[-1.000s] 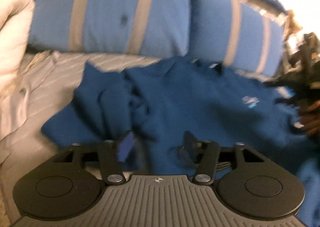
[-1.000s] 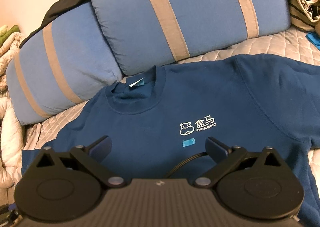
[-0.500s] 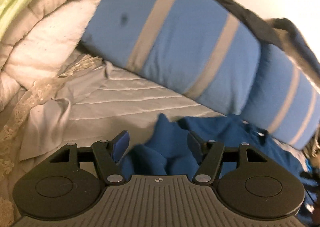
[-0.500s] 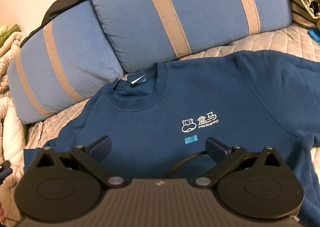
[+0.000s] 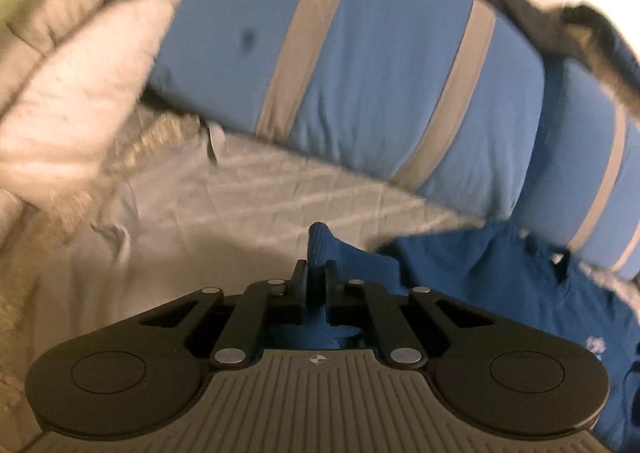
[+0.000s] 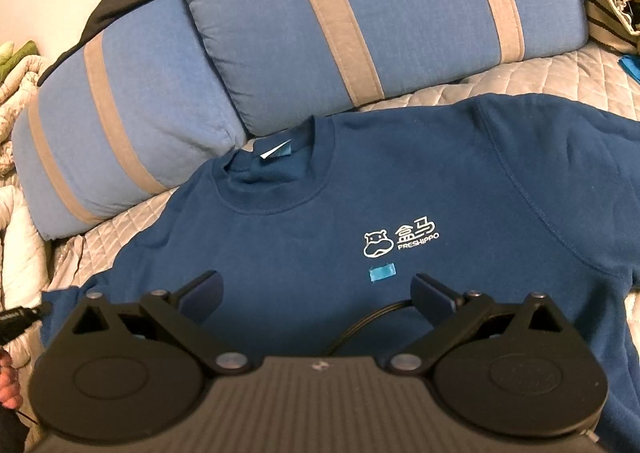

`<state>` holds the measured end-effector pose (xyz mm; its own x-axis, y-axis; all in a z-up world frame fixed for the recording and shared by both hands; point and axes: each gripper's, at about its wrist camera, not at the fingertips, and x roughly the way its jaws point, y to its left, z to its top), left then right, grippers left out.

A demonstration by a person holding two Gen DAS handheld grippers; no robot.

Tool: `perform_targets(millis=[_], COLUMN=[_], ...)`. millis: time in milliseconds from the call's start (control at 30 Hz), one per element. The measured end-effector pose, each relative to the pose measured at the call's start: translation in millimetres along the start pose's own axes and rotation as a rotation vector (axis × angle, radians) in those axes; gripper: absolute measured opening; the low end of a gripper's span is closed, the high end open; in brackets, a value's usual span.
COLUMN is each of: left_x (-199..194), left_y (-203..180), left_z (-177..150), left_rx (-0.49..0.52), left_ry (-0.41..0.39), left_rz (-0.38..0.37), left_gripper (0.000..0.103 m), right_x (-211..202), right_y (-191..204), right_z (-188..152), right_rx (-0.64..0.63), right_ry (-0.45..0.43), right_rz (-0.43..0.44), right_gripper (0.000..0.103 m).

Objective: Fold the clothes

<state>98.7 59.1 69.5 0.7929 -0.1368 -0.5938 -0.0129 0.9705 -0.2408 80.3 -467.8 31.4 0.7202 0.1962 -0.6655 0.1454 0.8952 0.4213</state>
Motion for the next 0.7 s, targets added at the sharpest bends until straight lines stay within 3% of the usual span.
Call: perform_targets(millis=[133, 267, 467, 633, 700], left_x=[-39, -82, -144, -201, -216], left_y=[12, 33, 65, 86, 94], left_z=[10, 17, 20, 6, -6], left_rx=[-0.052, -0.139, -0.33, -0.501, -0.55], left_ry=[-0.1, -0.206, -0.363, -0.516, -0.557], left_rz=[0.021, 0.094, 0.24, 0.396, 0.49], left_gripper=[0.008, 0.008, 0.008, 0.008, 0.007], right_x=[0, -1, -3, -4, -4], right_y=[1, 1, 0, -1, -2], right_z=[0, 0, 0, -1, -1], right_rx=[-0.004, -0.002, 0.004, 0.01, 0.013], right_ry=[0.001, 0.004, 0.007, 0.01, 0.013], right_rz=[0.011, 0.019, 0.033, 0.046, 0.051], right_gripper=[0.103, 0.103, 0.103, 0.103, 0.103])
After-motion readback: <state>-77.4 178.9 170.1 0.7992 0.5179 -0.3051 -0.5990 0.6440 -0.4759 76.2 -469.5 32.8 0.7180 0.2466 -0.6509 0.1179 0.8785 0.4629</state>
